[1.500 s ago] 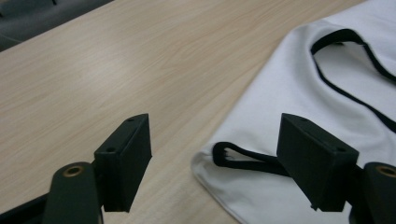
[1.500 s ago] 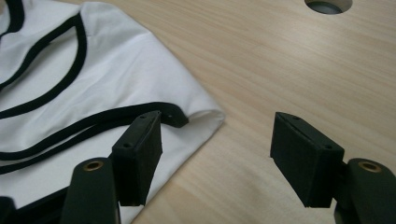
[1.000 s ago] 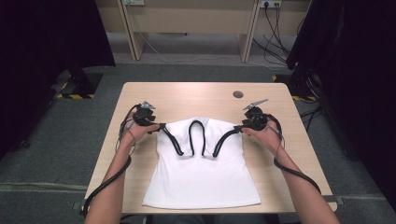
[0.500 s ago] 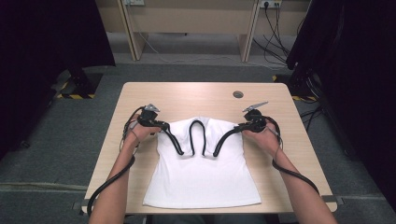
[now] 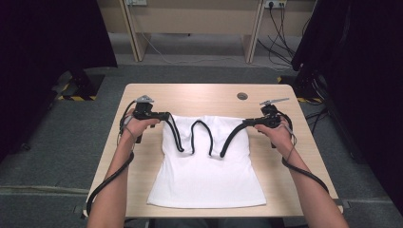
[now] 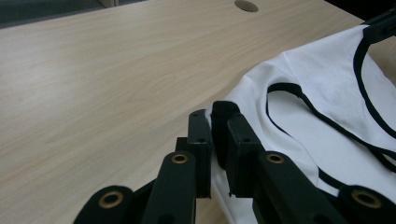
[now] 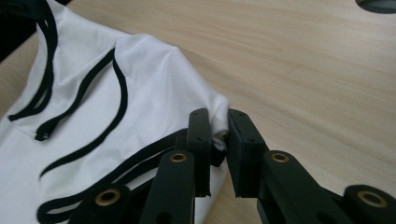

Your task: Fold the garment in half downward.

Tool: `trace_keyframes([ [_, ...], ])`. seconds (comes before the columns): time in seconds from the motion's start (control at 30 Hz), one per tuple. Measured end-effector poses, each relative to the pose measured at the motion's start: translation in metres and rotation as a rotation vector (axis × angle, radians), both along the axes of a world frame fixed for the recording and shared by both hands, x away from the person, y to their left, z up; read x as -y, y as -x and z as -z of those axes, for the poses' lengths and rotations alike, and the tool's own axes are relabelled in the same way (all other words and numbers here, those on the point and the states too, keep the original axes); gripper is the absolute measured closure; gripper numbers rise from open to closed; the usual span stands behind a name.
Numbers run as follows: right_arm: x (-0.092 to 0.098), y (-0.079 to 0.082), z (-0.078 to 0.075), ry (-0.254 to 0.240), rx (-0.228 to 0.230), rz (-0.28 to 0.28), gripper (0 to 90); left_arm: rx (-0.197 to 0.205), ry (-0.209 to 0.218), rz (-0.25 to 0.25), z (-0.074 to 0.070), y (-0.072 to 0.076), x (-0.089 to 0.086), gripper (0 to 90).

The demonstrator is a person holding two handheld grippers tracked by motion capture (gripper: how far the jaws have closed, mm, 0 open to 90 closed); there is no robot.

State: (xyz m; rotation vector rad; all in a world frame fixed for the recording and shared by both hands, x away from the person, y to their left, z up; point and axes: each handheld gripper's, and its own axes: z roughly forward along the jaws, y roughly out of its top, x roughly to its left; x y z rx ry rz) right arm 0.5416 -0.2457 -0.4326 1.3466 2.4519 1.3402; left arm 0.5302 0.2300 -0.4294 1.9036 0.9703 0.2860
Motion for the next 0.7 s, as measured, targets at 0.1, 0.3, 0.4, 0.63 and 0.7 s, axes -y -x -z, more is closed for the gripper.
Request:
trace_keyframes([
  [0.1, 0.005, -0.001, -0.006, -0.032, 0.002, 0.011, 80.9, 0.014, 0.033, -0.012, -0.004, 0.000, -0.001, 81.0],
  [0.3, 0.019, -0.004, -0.016, -0.133, -0.013, 0.047, 81.6, 0.050, 0.085, -0.035, -0.009, 0.000, -0.005, 81.1],
  [0.4, 0.027, -0.006, -0.019, -0.143, -0.011, 0.068, 82.0, 0.058, 0.078, -0.043, -0.010, -0.001, -0.006, 81.1],
  [0.63, 0.033, -0.007, -0.024, -0.138, -0.001, 0.091, 82.4, 0.086, 0.074, -0.054, -0.016, -0.002, -0.005, 81.1],
  [0.7, 0.032, -0.007, -0.025, -0.134, 0.004, 0.091, 82.5, 0.090, 0.062, -0.054, -0.018, -0.003, -0.004, 81.2],
])
